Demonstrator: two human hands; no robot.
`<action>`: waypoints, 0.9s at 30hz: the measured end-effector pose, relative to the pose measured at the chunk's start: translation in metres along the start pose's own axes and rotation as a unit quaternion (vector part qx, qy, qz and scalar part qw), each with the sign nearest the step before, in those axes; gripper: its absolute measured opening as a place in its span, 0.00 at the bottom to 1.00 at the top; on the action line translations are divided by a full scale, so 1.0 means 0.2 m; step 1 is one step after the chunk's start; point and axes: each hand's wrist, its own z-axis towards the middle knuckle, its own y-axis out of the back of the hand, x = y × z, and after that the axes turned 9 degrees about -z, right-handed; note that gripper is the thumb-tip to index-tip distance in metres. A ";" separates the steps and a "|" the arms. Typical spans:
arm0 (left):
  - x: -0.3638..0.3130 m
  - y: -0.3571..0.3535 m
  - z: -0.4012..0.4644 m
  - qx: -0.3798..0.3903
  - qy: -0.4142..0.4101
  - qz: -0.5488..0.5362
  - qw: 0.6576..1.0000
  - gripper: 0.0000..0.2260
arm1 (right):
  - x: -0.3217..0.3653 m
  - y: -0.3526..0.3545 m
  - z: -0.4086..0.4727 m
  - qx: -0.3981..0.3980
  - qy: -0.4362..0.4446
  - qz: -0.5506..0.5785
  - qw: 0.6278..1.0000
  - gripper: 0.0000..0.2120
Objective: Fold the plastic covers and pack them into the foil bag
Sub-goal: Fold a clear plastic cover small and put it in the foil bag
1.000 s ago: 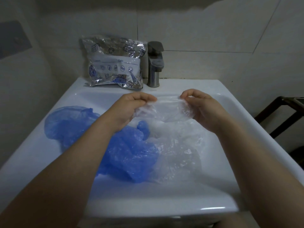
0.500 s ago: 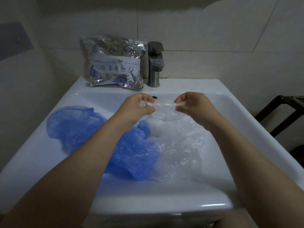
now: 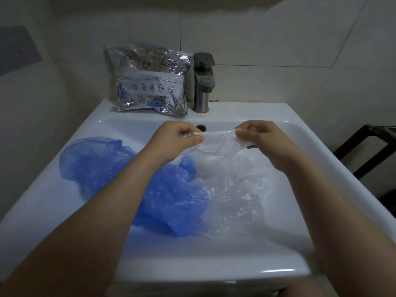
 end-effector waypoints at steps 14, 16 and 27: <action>-0.03 -0.04 -0.03 0.037 0.026 0.016 0.999 0.20 | 0.03 -0.07 -0.01 -0.015 0.000 -0.043 0.999 0.17; -0.04 -0.06 -0.04 0.015 0.035 -0.004 0.999 0.17 | 0.03 -0.08 -0.01 -0.014 0.010 -0.056 0.998 0.11; -0.02 -0.08 -0.03 -0.006 0.007 -0.057 0.998 0.15 | 0.02 -0.04 -0.01 -0.041 0.063 -0.174 0.982 0.12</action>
